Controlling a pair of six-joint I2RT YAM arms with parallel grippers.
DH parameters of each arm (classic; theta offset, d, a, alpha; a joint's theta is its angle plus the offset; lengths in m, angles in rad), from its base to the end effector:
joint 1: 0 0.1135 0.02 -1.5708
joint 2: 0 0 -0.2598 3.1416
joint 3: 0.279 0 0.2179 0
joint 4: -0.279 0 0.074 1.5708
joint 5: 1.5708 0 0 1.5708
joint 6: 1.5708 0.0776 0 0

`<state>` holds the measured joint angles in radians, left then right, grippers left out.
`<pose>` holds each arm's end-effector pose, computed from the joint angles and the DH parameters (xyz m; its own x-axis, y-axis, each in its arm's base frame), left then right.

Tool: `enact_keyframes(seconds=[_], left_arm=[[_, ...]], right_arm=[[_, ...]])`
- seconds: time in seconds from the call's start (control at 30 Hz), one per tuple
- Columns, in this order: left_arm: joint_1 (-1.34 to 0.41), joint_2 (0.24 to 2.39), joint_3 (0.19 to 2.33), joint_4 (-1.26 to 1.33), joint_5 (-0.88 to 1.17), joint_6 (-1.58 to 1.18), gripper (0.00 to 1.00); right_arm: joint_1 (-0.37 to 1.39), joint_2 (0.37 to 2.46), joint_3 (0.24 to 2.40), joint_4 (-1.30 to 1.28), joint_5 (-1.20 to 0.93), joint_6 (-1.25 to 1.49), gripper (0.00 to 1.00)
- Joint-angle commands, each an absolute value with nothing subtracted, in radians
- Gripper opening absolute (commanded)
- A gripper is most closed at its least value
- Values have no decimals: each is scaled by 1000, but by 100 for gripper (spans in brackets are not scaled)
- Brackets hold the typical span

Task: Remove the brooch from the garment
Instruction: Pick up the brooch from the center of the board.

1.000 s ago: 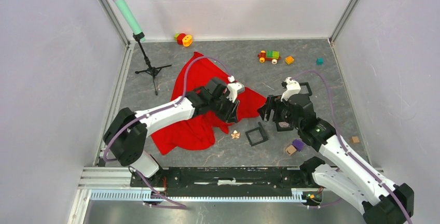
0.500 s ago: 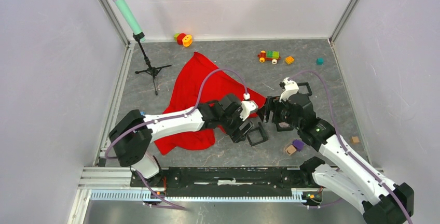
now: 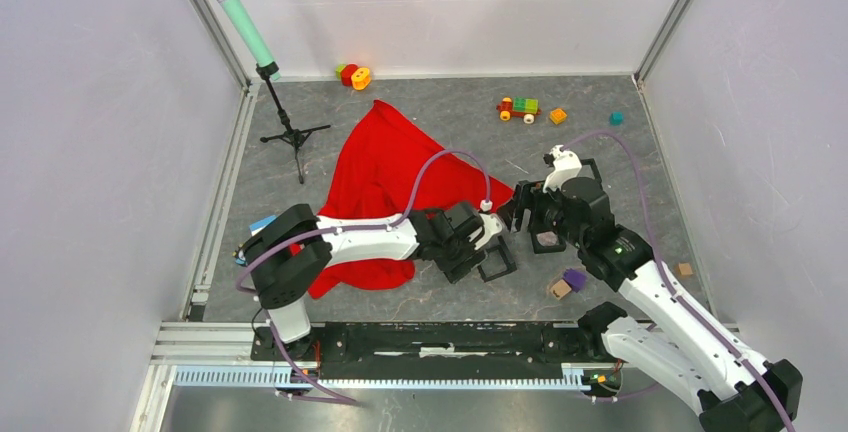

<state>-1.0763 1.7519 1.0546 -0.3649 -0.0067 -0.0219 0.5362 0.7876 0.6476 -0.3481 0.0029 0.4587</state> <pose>0.1617 -0.2988 0.1481 -0.4336 0.7582 -0.4870 0.8694 0.4942 -0.0048 0.1604 0.0950 0.2567 -0.5867 0.1664 -0.7925 -0.2776 0.8780 0.3899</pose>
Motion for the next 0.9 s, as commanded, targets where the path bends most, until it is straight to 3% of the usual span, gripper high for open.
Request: enact_keyframes(seconds=[0.0,0.13,0.4,0.67,0.87], left_arm=[[-1080,1774,1106,-343,-59,-16,72],[-1088,1790,1104,-339,-81,-27,71],[-1092,1816,1106,-345,-112,-30,57],[-1064,1849,1117,-346,24,-69,48],[-1057,1820,1112,-354,4,-75,40]], right_arm=[[538,783,701,-310,-6,455,80],[538,774,696,-309,-6,459,80],[535,756,687,-316,-6,461,80],[534,724,671,-341,-13,467,80],[534,683,622,-361,-45,471,80]])
